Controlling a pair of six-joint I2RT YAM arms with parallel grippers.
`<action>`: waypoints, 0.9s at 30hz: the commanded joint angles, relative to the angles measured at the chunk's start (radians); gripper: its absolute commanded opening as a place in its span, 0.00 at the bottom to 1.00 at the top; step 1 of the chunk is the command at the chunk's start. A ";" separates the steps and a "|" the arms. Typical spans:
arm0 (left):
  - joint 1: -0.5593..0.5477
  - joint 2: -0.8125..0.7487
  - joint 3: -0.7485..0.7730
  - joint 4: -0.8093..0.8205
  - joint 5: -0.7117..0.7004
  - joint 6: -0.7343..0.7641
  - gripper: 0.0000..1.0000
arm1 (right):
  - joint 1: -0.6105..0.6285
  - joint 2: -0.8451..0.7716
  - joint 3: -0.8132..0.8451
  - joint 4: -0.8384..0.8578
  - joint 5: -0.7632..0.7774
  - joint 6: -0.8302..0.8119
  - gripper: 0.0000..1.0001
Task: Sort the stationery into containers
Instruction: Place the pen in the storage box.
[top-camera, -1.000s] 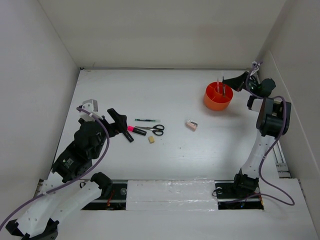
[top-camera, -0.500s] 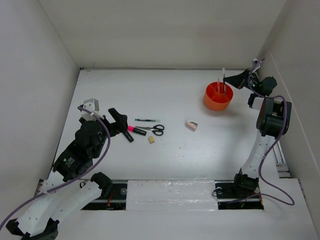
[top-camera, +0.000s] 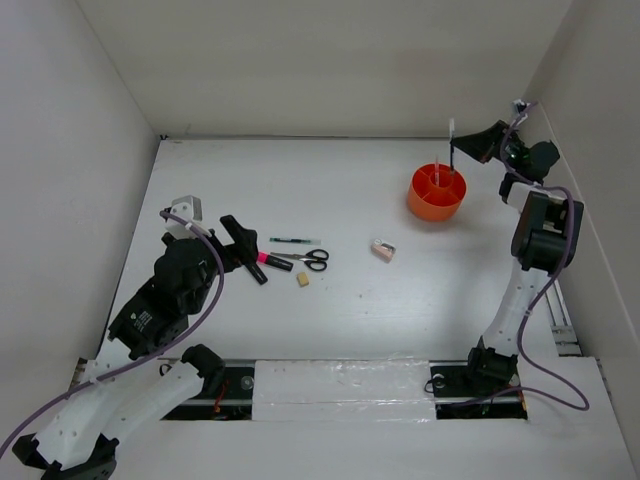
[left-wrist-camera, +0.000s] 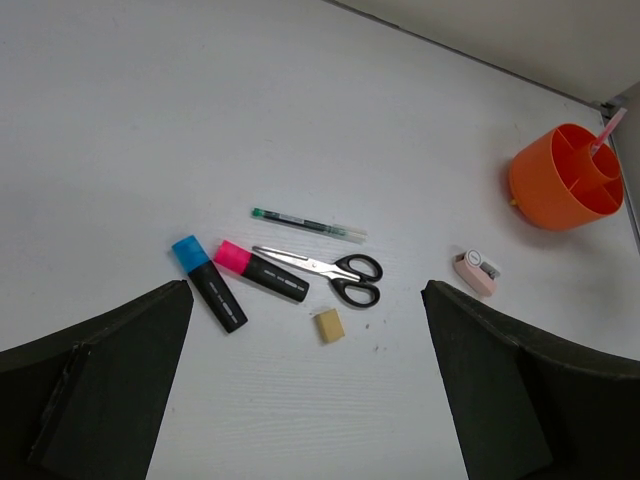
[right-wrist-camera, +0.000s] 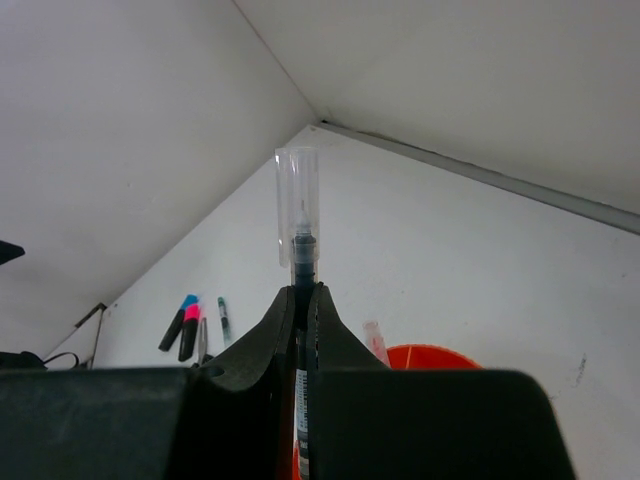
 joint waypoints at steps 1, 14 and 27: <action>0.005 0.004 -0.004 0.037 0.003 0.015 1.00 | 0.018 0.046 0.062 0.489 0.012 0.012 0.00; 0.005 0.004 -0.004 0.037 0.012 0.024 1.00 | 0.040 0.123 0.102 0.464 0.012 0.012 0.00; 0.005 -0.015 -0.004 0.047 0.021 0.024 1.00 | 0.030 0.132 0.026 0.463 -0.011 0.012 0.00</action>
